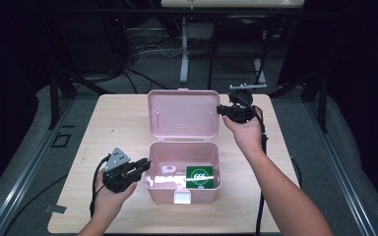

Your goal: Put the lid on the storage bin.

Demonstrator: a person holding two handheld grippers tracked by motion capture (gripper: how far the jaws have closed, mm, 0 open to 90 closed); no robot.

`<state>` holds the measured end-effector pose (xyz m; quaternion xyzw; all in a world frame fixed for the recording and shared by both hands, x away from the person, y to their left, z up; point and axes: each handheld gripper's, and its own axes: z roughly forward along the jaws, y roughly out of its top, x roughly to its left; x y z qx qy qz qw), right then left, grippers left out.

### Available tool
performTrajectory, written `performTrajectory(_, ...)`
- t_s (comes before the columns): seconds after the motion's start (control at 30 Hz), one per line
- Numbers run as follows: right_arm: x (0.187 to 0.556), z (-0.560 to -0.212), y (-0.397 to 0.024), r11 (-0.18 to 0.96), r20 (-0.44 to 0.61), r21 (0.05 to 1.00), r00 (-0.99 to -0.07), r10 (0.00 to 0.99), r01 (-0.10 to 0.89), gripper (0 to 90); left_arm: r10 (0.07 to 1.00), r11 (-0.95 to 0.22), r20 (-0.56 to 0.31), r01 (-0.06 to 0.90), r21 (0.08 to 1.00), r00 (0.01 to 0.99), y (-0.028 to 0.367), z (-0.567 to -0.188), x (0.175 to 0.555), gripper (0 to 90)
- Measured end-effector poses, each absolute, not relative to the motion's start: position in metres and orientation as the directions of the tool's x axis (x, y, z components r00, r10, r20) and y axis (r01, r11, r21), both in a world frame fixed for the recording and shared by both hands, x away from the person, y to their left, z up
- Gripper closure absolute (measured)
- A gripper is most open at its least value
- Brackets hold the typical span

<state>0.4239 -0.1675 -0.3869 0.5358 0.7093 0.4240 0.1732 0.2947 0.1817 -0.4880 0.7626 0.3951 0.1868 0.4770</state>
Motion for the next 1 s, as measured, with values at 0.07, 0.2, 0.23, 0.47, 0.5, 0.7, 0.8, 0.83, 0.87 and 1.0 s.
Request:
performTrajectory(0.07,0.420,-0.386,-0.168,0.067,0.209,0.789,-0.370,0.905,0.610,87.4,0.780,-0.235,-0.092,0.426,0.874,0.619,0.182,-0.488,0.295,79.2)
performTrajectory(0.2,0.414,-0.386,-0.169,0.065,0.206,0.805,-0.379,0.902,0.590,87.5,0.780,-0.234,-0.093,0.426,0.874,0.619,0.182,-0.488,0.294,79.2)
performTrajectory(0.23,0.412,-0.386,-0.169,0.070,0.200,0.810,-0.386,0.901,0.582,87.4,0.780,-0.235,-0.092,0.426,0.874,0.619,0.182,-0.488,0.295,79.2)
performTrajectory(0.47,0.399,-0.385,-0.169,0.098,0.159,0.834,-0.407,0.900,0.542,87.5,0.780,-0.234,-0.092,0.425,0.874,0.619,0.182,-0.488,0.294,79.2)
performTrajectory(0.5,0.399,-0.385,-0.169,0.098,0.159,0.834,-0.407,0.900,0.542,87.5,0.779,-0.234,-0.094,0.427,0.873,0.620,0.182,-0.488,0.294,79.2)
performTrajectory(0.7,0.388,-0.386,-0.169,0.110,0.137,0.852,-0.421,0.897,0.511,87.5,0.780,-0.234,-0.094,0.427,0.873,0.619,0.182,-0.488,0.294,79.2)
performTrajectory(0.8,0.384,-0.387,-0.169,0.110,0.130,0.861,-0.424,0.897,0.496,87.4,0.781,-0.233,-0.093,0.425,0.875,0.618,0.182,-0.488,0.294,79.2)
performTrajectory(0.83,0.381,-0.387,-0.169,0.111,0.126,0.865,-0.427,0.896,0.489,87.4,0.780,-0.234,-0.092,0.426,0.874,0.619,0.182,-0.488,0.294,79.2)
performTrajectory(0.87,0.381,-0.387,-0.169,0.111,0.126,0.865,-0.427,0.896,0.489,87.4,0.780,-0.234,-0.092,0.426,0.874,0.619,0.182,-0.488,0.294,79.2)
performTrajectory(1.0,0.377,-0.388,-0.169,0.121,0.112,0.872,-0.433,0.894,0.475,87.4,0.780,-0.235,-0.091,0.425,0.874,0.619,0.182,-0.488,0.294,79.2)
